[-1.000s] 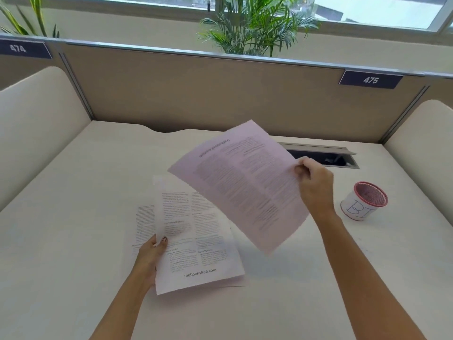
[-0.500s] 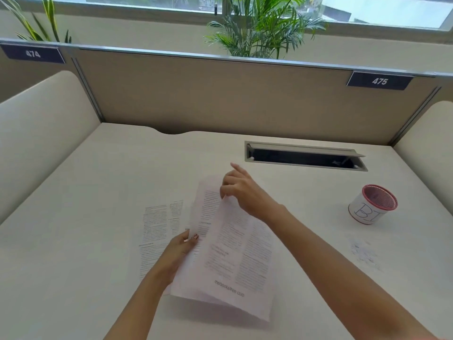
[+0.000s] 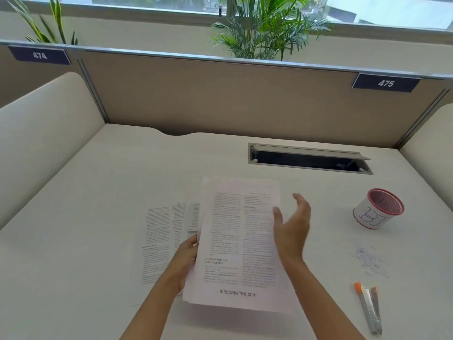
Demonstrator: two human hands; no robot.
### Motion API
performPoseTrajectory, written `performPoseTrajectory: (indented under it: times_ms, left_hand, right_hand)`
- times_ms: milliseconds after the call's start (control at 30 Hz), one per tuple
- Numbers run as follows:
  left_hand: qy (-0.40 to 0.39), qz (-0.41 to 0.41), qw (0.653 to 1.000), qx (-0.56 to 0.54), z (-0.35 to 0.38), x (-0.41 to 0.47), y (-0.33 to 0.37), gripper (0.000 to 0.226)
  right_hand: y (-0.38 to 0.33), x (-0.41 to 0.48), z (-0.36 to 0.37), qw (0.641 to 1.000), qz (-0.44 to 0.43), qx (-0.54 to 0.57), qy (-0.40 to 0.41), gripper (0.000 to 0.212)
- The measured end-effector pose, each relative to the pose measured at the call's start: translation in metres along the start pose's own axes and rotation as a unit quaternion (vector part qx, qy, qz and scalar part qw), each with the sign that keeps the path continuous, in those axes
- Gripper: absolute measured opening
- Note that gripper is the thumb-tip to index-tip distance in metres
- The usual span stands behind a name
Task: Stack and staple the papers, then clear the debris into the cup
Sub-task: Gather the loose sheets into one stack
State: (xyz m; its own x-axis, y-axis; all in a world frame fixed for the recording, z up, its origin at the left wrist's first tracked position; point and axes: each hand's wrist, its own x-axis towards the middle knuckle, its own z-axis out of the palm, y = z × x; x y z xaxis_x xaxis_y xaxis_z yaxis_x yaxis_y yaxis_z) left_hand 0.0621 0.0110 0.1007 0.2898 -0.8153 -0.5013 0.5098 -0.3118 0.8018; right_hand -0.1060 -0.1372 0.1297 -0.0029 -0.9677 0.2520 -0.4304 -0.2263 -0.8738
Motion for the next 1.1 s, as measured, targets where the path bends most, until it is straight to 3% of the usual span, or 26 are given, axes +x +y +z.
performPoseTrajectory:
  times_ms: [67, 133, 200, 300, 467, 567, 700, 767, 867, 1000, 1100]
  left_hand:
    - [0.008, 0.002, 1.0, -0.009, 0.002, 0.0, 0.002, 0.026]
    - [0.011, 0.001, 1.0, -0.014, 0.005, 0.0, 0.002, 0.024]
    - [0.006, 0.0, 1.0, -0.011, 0.007, 0.0, 0.001, 0.026]
    - [0.003, -0.002, 1.0, 0.003, 0.011, 0.002, -0.003, 0.027]
    - [0.076, -0.005, 0.997, -0.018, 0.017, 0.002, -0.007, 0.038]
    - [0.138, 0.125, 0.975, 0.117, 0.02, 0.002, -0.007, 0.025]
    - [0.21, 0.276, 0.921, 0.176, 0.029, -0.003, 0.006, 0.016]
    - [0.238, 0.316, 0.901, 0.175, 0.035, -0.006, 0.013, 0.017]
    - [0.254, 0.355, 0.887, 0.151, 0.041, -0.01, 0.018, 0.021]
    - [0.231, 0.35, 0.895, 0.153, 0.043, -0.008, 0.009, 0.03]
    - [0.258, 0.353, 0.874, 0.211, 0.039, -0.006, 0.004, 0.022]
  right_hand:
    - [0.018, -0.006, -0.02, 0.989, 0.137, 0.027, -0.044, 0.052]
    - [0.035, -0.011, -0.031, 0.957, 0.25, 0.085, -0.121, 0.046]
    - [0.047, -0.018, -0.034, 0.928, 0.305, 0.116, -0.181, 0.039]
    - [0.05, -0.031, -0.028, 0.94, 0.265, 0.074, -0.204, 0.03]
    - [0.029, -0.047, -0.017, 0.973, 0.177, 0.067, -0.132, 0.015]
    - [0.018, -0.053, -0.013, 0.985, 0.11, 0.072, -0.109, 0.008]
    - [0.001, -0.052, -0.009, 0.989, 0.03, 0.126, -0.073, 0.007]
    - [-0.009, -0.051, -0.009, 0.985, 0.012, 0.16, -0.068, 0.003]
    - [-0.017, -0.053, -0.007, 0.981, 0.001, 0.182, -0.063, 0.016]
    - [-0.01, -0.06, -0.001, 0.976, 0.02, 0.195, -0.092, 0.018]
    - [-0.006, -0.062, 0.001, 0.976, 0.024, 0.187, -0.106, 0.019]
